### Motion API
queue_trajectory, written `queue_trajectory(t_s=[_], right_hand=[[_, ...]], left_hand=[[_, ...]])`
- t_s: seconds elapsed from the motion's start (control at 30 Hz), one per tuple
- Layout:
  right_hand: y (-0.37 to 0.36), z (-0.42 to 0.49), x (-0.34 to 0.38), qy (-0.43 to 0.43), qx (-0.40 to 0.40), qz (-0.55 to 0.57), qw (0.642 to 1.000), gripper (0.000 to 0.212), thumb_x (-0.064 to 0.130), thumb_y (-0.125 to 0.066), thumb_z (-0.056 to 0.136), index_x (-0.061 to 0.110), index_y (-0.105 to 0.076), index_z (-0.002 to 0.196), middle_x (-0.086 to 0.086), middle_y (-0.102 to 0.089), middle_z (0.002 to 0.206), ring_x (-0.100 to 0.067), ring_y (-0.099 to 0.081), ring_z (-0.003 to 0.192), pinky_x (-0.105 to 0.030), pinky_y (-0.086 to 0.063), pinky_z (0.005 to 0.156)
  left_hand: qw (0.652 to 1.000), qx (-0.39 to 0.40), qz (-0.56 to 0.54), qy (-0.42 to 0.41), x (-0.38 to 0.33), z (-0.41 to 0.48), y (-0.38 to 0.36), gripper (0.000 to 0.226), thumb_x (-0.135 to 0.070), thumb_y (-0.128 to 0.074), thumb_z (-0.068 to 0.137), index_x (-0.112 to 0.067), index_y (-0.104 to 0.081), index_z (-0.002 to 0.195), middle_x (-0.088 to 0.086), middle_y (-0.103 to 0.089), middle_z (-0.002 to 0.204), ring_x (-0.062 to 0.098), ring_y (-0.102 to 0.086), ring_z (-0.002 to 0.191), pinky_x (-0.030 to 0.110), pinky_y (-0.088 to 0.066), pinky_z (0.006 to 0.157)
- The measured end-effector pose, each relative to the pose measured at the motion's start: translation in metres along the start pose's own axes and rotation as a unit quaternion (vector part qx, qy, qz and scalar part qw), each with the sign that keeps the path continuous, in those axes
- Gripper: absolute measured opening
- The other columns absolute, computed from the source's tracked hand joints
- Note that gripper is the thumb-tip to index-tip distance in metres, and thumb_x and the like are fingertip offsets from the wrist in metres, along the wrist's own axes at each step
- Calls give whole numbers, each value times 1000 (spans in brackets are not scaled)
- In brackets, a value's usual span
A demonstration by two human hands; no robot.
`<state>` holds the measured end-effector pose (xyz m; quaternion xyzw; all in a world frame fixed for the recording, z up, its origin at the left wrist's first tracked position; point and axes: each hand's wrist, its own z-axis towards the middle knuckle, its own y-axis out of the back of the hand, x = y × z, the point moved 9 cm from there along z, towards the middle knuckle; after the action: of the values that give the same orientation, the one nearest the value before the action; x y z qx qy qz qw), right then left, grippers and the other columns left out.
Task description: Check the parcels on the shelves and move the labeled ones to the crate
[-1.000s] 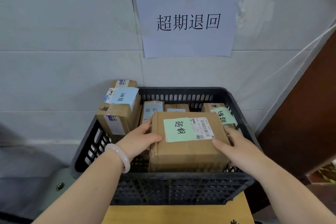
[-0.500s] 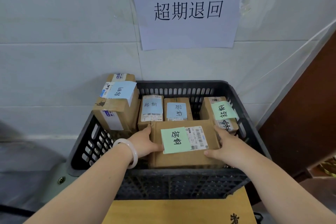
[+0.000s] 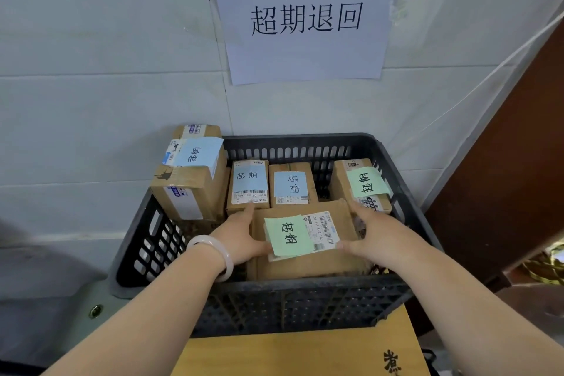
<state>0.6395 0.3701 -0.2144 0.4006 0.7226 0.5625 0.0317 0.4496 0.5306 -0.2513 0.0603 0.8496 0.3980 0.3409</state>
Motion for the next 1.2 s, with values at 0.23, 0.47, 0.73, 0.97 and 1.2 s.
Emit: queue_trajectory(t_s=[0.23,0.47,0.73,0.97,1.2], right_hand=[[22,-56,-4,43,-132,0,990,95,74,-57,75,42,-12,152,15,-14,161,-10,-18,146,-41,-25,118],[14,-155,-49,-60,-234,-49,969,92,78,-44,79,43,-1,152,16,1,161,-8,5,148,-39,-6,122],[-56,-318,-139,-294,-281,-43,913,101,90,-25,67,45,9,150,12,11,161,-10,19,145,-40,7,120],[-126,-480,-168,-451,-313,1,836,101,83,-38,73,42,15,149,10,20,159,-11,27,143,-41,9,120],[-236,-634,-155,-581,-299,47,755,99,82,-37,78,41,21,148,11,29,156,-14,27,144,-42,12,119]], left_hand=[[978,-24,145,-145,-77,-34,-4,97,-67,-61,82,-43,1,153,-6,4,165,20,5,151,44,-7,123],[895,-76,263,-352,-174,-84,-51,91,-71,-48,86,-42,7,153,-9,11,164,17,14,150,44,3,120],[769,5,320,-553,-246,-166,-213,86,-71,-46,87,-46,4,152,-8,9,164,18,12,150,51,1,121],[649,57,359,-668,-263,-297,-316,88,-70,-43,88,-45,11,151,-5,18,163,20,14,150,51,4,120],[541,130,359,-750,-232,-453,-417,88,-68,-45,89,-45,14,151,-3,19,163,19,15,150,51,6,119]])
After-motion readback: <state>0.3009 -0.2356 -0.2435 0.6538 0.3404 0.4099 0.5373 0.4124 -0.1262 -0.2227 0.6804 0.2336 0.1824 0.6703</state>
